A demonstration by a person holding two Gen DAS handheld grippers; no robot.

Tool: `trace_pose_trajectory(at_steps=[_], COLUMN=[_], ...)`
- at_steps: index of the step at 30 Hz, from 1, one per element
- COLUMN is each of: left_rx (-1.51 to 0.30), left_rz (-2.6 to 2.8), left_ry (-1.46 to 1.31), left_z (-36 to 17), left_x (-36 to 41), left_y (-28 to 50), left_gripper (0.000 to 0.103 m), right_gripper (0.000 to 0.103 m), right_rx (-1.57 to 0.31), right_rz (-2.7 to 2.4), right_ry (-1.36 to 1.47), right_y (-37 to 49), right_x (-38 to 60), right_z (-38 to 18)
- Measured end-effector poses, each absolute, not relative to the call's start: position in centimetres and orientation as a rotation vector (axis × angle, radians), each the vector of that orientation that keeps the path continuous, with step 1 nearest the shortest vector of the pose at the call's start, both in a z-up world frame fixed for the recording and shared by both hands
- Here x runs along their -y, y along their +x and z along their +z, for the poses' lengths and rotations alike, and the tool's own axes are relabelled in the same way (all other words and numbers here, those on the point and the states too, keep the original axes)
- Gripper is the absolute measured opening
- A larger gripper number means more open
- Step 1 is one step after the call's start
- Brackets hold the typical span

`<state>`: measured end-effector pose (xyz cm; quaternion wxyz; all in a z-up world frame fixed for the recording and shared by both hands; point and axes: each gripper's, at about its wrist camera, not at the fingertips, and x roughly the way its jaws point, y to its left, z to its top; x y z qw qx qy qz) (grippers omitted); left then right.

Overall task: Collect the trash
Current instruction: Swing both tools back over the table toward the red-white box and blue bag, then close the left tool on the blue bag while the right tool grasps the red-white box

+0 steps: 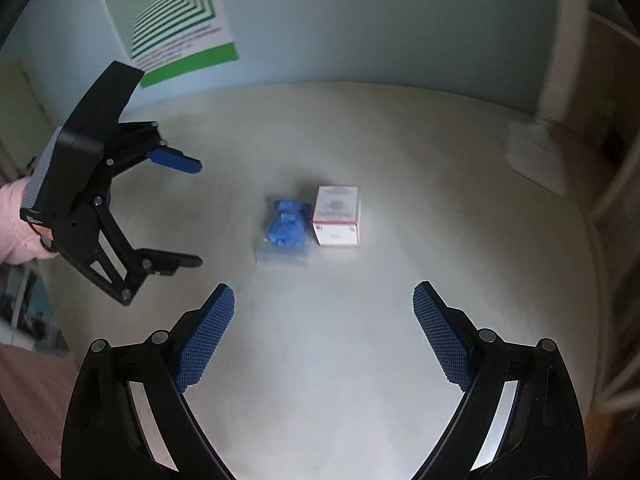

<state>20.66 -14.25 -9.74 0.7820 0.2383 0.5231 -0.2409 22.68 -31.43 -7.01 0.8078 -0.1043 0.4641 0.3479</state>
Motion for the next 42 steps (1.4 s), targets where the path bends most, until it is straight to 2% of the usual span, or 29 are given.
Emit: trace_pose_trajectory(at_steps=[17, 20, 23, 24, 26, 28, 32, 34, 37, 42], left_rx=[-1.202, -1.206, -1.204, -1.201, -1.209, -1.215, -1.193, -1.185, -1.17, -1.167], left_rz=[-0.513, -0.516, -0.538, -0.54, -0.558, -0.574, -0.592, -0.604, -0.611, -0.621], left_ry=[0.496, 0.482, 0.445, 0.443, 0.418, 0.376, 0.375, 0.377, 0.375, 0.363], left_z=[-13.9, -14.5, -14.6, -14.7, -14.9, -14.4, -14.0, -13.8, -13.4, -13.1], left_x=[16.7, 16.6, 16.3, 16.2, 16.2, 15.4, 15.0, 14.9, 14.4, 13.3], left_y=[25.0, 25.8, 26.3, 26.5, 26.7, 27.3, 27.4, 27.2, 27.0, 26.7], left_gripper=[0.096, 0.092, 0.088, 0.085, 0.078, 0.064, 0.05, 0.036, 0.028, 0.026], right_gripper=[0.09, 0.088, 0.075, 0.073, 0.062, 0.06, 0.048, 0.046, 0.044, 0.043], right_rx=[-1.08, -1.078, -1.084, -1.096, -1.101, -1.095, -1.089, -1.089, -1.088, -1.092], right_rz=[1.074, 1.103, 1.13, 1.138, 1.14, 1.144, 1.138, 1.122, 1.092, 1.04], right_ry=[-0.341, -0.352, -0.362, -0.365, -0.369, -0.35, -0.332, -0.336, -0.326, -0.305], right_y=[31.5, 32.0, 32.6, 32.7, 33.0, 33.2, 33.6, 33.6, 34.0, 33.0], right_x=[27.3, 26.6, 26.2, 26.0, 25.9, 26.1, 26.7, 26.8, 27.2, 27.8], right_z=[-12.0, -12.6, -12.9, -13.2, -13.4, -13.3, -12.8, -12.5, -12.4, -11.9])
